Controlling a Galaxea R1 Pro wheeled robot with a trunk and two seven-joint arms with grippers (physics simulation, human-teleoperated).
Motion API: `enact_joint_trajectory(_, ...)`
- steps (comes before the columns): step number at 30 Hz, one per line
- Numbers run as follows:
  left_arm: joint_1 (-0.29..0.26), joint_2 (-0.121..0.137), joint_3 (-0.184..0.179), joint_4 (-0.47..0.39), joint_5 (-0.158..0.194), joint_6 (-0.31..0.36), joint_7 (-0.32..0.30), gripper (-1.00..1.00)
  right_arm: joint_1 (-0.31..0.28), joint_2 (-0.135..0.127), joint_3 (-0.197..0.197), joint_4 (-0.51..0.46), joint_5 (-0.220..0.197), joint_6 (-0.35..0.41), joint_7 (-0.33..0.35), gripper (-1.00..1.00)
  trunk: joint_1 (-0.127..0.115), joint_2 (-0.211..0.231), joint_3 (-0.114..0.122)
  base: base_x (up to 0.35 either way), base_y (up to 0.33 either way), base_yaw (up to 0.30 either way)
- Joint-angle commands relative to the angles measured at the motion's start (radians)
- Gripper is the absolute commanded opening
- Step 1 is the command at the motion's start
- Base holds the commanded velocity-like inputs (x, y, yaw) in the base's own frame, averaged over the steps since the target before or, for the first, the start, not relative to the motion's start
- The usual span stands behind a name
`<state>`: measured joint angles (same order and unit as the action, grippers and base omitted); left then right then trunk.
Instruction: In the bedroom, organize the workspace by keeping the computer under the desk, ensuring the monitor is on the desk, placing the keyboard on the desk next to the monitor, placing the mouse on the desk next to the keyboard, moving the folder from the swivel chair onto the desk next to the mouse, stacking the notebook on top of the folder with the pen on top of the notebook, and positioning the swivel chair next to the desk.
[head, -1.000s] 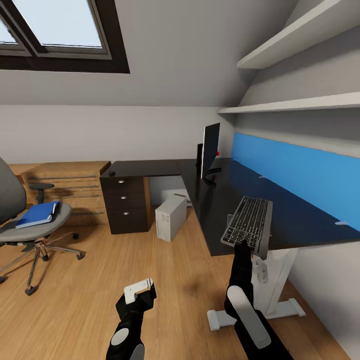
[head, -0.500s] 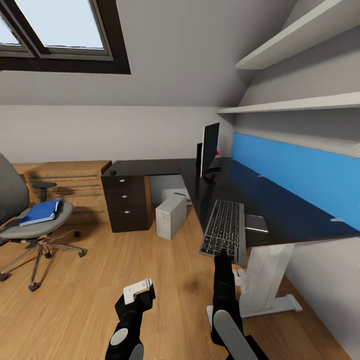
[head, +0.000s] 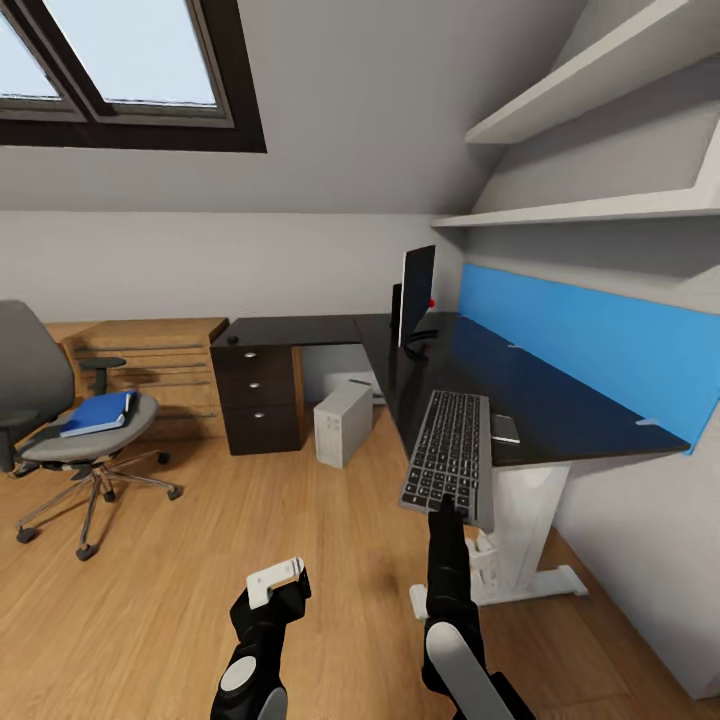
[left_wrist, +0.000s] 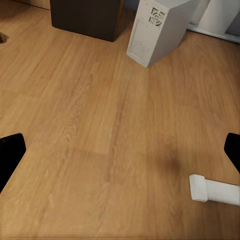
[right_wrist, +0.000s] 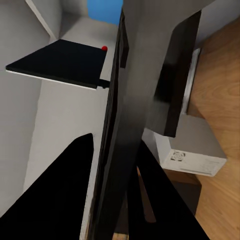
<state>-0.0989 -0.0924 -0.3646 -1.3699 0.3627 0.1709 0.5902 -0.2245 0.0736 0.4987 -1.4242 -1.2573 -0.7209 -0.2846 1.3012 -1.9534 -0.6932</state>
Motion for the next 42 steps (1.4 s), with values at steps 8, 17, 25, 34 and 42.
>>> enact_joint_trajectory(8,-0.001,0.0,-0.002,-0.001,0.004,0.004,0.007,1.0,-0.001,-0.002,0.0,0.005,-0.004,-0.005,-0.002,-1.0,0.0,-0.001,0.001,-0.005,0.0,0.137)
enact_joint_trajectory(17,-0.001,0.0,-0.003,-0.001,0.004,0.004,0.007,1.0,-0.001,-0.002,0.0,0.005,-0.005,-0.005,-0.003,-1.0,0.0,-0.001,0.004,0.0,0.0,0.233)
enact_joint_trajectory(25,-0.001,0.0,-0.002,-0.001,0.005,0.004,0.008,1.0,-0.001,-0.002,0.0,0.005,-0.005,-0.005,-0.002,-1.0,0.0,-0.001,0.007,0.0,0.039,0.236)
enact_joint_trajectory(34,-0.001,0.0,-0.004,-0.001,0.001,0.004,0.009,1.0,-0.001,-0.006,-0.003,0.017,-0.002,-0.003,0.004,-1.0,0.0,-0.001,0.009,0.0,0.297,0.148)
enact_joint_trajectory(42,-0.001,0.0,0.018,-0.009,0.001,0.009,0.007,1.0,-0.001,-0.134,0.064,-0.042,0.006,0.15,0.002,-1.0,0.0,-0.001,0.009,0.08,0.29,0.004)
